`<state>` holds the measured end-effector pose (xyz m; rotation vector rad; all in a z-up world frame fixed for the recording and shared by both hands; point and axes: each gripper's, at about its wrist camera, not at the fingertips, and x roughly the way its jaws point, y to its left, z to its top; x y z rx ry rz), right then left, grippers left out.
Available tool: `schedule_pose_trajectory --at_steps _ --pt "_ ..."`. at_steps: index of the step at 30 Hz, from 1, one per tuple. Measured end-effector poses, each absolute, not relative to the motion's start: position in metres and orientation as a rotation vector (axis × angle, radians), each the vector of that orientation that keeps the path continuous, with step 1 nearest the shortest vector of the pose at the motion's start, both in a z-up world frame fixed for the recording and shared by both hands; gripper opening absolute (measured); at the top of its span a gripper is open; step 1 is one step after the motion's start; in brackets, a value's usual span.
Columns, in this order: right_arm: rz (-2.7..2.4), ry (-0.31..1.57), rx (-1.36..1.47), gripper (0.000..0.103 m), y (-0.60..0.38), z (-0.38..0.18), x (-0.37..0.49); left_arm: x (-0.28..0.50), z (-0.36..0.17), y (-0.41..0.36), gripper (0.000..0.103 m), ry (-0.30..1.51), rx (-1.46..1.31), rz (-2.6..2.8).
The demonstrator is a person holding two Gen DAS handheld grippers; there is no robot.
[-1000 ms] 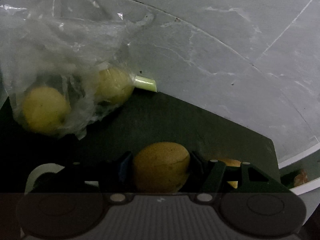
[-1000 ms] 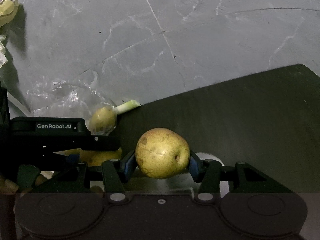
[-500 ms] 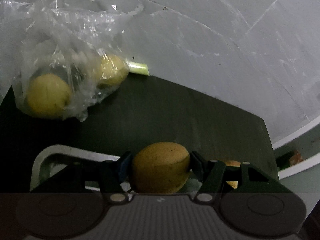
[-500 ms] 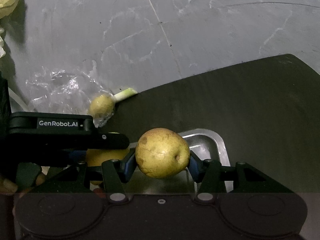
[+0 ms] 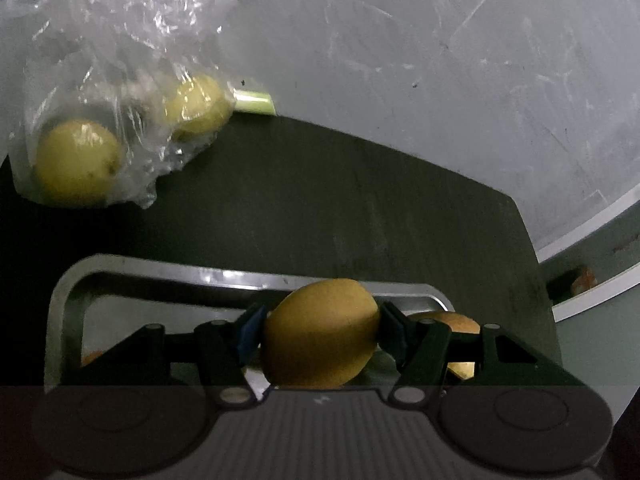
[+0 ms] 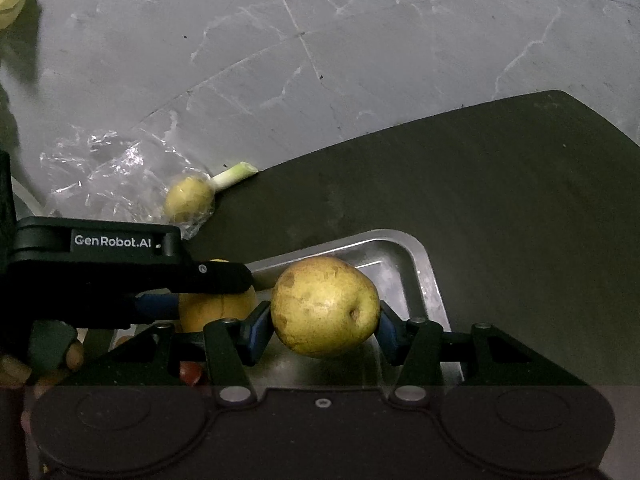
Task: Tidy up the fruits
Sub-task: 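Lower the mango into the tray and open the right gripper while the left releases its mango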
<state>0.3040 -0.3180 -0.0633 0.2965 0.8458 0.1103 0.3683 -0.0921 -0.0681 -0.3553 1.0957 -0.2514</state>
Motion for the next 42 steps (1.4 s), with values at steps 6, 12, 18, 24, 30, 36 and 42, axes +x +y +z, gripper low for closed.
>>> schedule_pose_trajectory --at_steps 6,12,18,24,30,36,42 --pt "0.11 0.853 0.292 0.055 -0.318 -0.064 0.305 0.364 -0.071 -0.094 0.063 1.108 -0.355 -0.258" --pt "0.094 0.873 0.295 0.056 -0.317 -0.068 0.308 0.37 -0.076 -0.096 0.062 1.105 -0.346 -0.262" --pt "0.09 0.876 0.292 0.056 -0.316 -0.067 0.309 0.371 -0.076 -0.096 0.061 1.103 -0.344 -0.263" --pt "0.084 0.875 0.281 0.056 -0.315 -0.066 0.309 0.37 -0.075 -0.095 0.06 1.105 -0.346 -0.266" --pt "0.059 0.855 0.272 0.06 -0.316 -0.061 0.308 0.37 -0.075 -0.095 0.062 1.107 -0.346 -0.264" --pt "0.042 0.844 0.273 0.062 -0.319 -0.058 0.306 0.37 -0.075 -0.096 0.064 1.114 -0.346 -0.257" --pt "0.047 0.832 0.26 0.066 -0.314 -0.056 0.306 0.369 -0.074 -0.096 0.069 1.115 -0.35 -0.241"
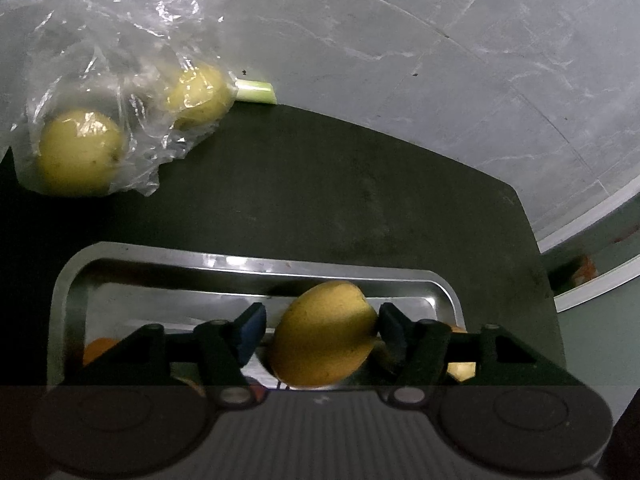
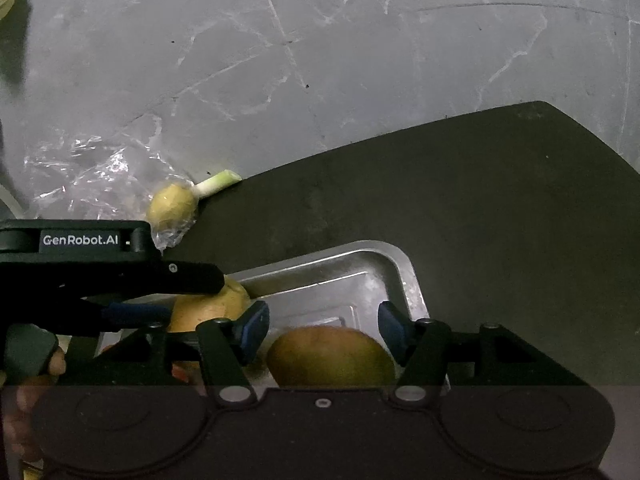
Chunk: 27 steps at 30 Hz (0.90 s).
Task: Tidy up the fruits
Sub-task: 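Lower the mango into the tray and open the right gripper while the left releases its mango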
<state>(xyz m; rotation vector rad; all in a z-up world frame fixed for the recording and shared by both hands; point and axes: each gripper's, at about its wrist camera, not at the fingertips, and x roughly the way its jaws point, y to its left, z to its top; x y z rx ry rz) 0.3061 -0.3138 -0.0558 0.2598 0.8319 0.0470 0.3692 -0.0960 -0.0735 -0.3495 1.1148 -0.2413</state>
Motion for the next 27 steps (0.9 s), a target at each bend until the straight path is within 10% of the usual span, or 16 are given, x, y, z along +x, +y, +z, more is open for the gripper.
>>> schedule_pose_trajectory --at_steps 27 --pt "-0.006 0.777 0.241 0.101 -0.315 -0.034 0.303 0.366 -0.053 -0.084 0.098 1.065 -0.379 -0.193"
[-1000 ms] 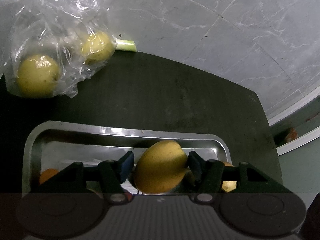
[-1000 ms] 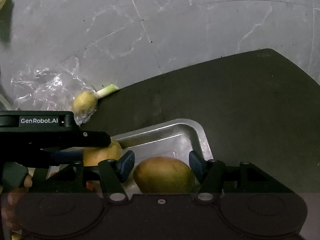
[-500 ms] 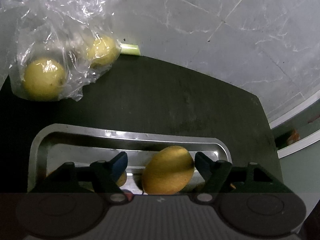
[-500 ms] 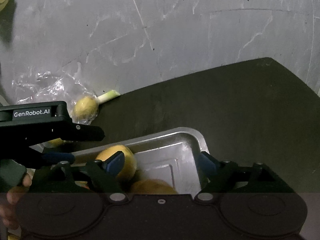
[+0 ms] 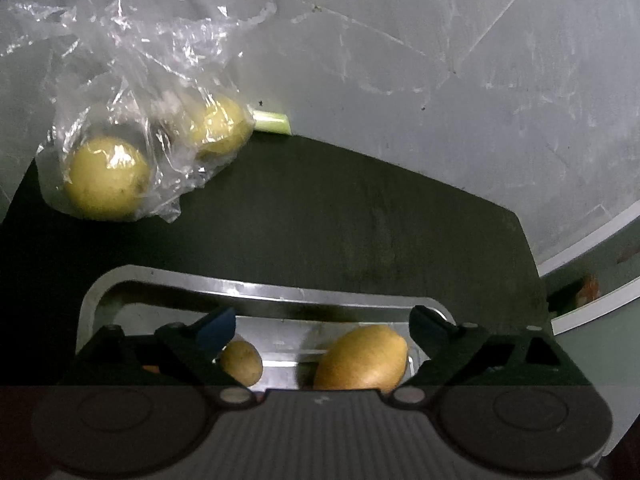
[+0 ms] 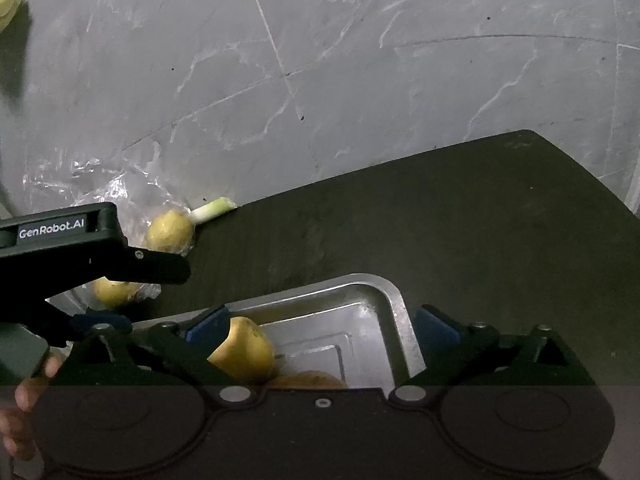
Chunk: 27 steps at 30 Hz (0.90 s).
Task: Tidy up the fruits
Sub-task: 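Lower the mango into the tray and open the right gripper while the left releases its mango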
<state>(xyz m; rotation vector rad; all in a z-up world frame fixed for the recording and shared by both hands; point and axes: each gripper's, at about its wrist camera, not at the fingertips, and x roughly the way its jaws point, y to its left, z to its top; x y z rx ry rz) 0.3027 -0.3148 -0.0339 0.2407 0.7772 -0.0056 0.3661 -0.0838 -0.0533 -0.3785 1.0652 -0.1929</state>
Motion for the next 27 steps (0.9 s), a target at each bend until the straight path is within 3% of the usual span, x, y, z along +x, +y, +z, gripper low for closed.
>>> schedule_pose_trajectory --at_steps 27 --pt "-0.081 0.723 0.265 0.102 -0.312 -0.021 0.271 0.35 -0.036 -0.084 0.102 1.032 -0.364 -0.168"
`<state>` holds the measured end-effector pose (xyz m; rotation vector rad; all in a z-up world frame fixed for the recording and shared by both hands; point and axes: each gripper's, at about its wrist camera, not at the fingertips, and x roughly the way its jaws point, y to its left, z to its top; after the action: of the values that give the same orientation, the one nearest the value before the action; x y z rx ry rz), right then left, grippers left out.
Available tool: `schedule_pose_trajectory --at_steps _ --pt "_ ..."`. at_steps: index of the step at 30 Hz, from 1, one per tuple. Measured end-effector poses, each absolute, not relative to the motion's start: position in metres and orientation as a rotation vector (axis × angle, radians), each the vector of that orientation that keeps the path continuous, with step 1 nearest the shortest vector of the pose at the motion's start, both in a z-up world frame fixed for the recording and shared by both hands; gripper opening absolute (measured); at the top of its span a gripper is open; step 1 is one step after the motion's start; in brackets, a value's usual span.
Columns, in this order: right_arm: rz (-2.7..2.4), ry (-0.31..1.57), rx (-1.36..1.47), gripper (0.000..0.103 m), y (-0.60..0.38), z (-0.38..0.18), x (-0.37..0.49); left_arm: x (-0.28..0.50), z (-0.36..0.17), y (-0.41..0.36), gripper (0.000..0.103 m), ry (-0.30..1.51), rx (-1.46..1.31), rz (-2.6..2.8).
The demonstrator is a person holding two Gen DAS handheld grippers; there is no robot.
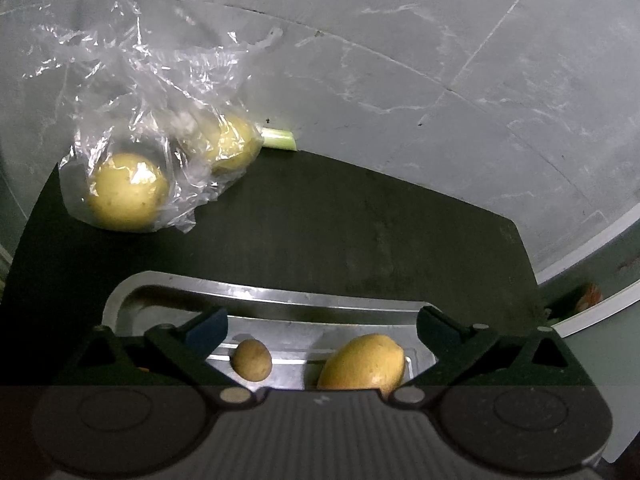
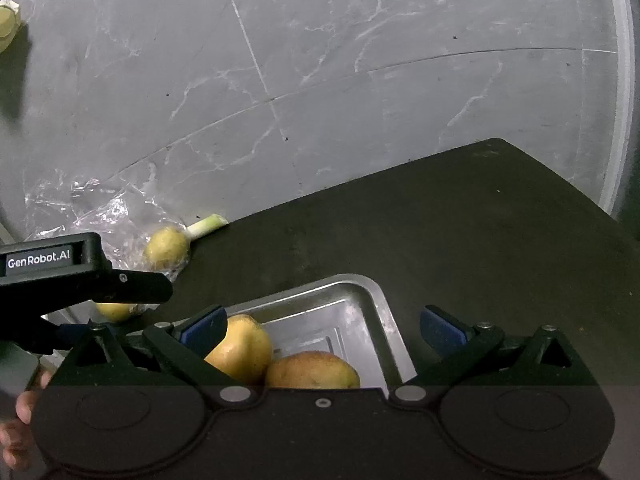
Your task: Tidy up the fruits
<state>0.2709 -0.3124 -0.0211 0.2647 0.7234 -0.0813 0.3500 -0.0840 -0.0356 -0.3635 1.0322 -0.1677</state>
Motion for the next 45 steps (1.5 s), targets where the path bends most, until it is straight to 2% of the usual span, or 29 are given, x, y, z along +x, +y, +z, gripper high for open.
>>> schedule_pose_trajectory --at_steps 31,45 --pt "0.017 0.614 0.031 0.102 -0.321 0.008 0.226 0.323 -0.013 -0.084 0.102 0.93 -0.277 -0.125" --pt "0.133 0.531 -0.035 0.102 -0.333 0.032 0.201 0.27 0.0 -0.093 0.102 0.837 -0.209 -0.004"
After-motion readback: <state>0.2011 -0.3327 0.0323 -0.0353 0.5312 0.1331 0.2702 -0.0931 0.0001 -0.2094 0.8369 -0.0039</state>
